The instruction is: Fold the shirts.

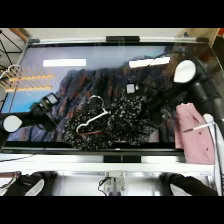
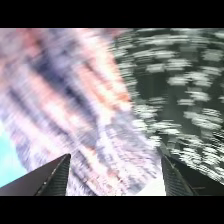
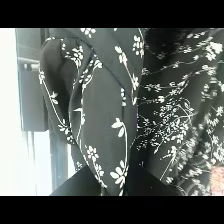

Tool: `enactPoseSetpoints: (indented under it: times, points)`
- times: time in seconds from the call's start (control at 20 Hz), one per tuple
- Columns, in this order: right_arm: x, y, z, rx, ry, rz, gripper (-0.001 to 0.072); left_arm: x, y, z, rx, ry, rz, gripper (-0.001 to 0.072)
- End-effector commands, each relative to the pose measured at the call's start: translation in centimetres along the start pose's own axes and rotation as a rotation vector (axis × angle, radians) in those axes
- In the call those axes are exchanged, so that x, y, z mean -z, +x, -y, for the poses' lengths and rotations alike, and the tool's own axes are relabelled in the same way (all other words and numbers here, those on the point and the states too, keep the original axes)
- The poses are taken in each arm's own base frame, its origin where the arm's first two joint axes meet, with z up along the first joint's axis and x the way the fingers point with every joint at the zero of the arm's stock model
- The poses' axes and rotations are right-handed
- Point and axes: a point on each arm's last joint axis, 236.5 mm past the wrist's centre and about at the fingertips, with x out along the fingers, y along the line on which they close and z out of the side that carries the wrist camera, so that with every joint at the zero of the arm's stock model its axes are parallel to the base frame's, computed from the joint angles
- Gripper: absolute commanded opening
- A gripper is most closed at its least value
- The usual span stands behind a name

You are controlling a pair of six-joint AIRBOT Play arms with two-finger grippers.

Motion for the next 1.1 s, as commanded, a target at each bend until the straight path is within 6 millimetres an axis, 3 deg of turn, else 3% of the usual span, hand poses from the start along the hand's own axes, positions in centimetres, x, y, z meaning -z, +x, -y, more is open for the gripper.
enactPoseSetpoints:
  times: [0.0, 0.1, 0.35, 0.5, 0.75, 0.9, 1.05]
  points:
    - [-0.3, -2.4, -0.5, 0.092, 0.028, 0.009, 0.0058, 0.4, -0.4, -4.3, -0.107, -0.32, 0.048, 0.0668]
    - [-1.0, -4.1, -0.6, 0.172, 0.043, 0.043, 0.0058, -0.6, 0.5, -3.3, -0.054, -0.402, 0.074, 0.0512]
    - [-3.2, -8.6, 2.6, 0.444, 0.222, 0.196, 0.0059, -4.0, 2.7, 0.4, 0.175, -0.622, 0.154, 0.0511]
    - [-4.7, -9.5, 3.8, 0.483, 0.322, 0.3, 0.0058, -6.7, 2.7, 2.3, 0.301, -0.738, 0.218, 0.0511]
    - [-5.5, -9.4, 3.3, 0.441, 0.394, 0.348, 0.0058, -12.3, 4.5, 7.1, 0.432, -0.779, 0.292, 0.0511]
    - [-5.4, -9.1, 2.7, 0.414, 0.406, 0.34, 0.0058, -14.9, 5.6, 5.6, 0.366, -0.883, 0.397, 0.0512]
    - [-5.4, -9.1, 2.7, 0.413, 0.412, 0.339, 0.0058, -16.7, 5.0, 3.5, 0.349, -0.981, 0.473, 0.053]
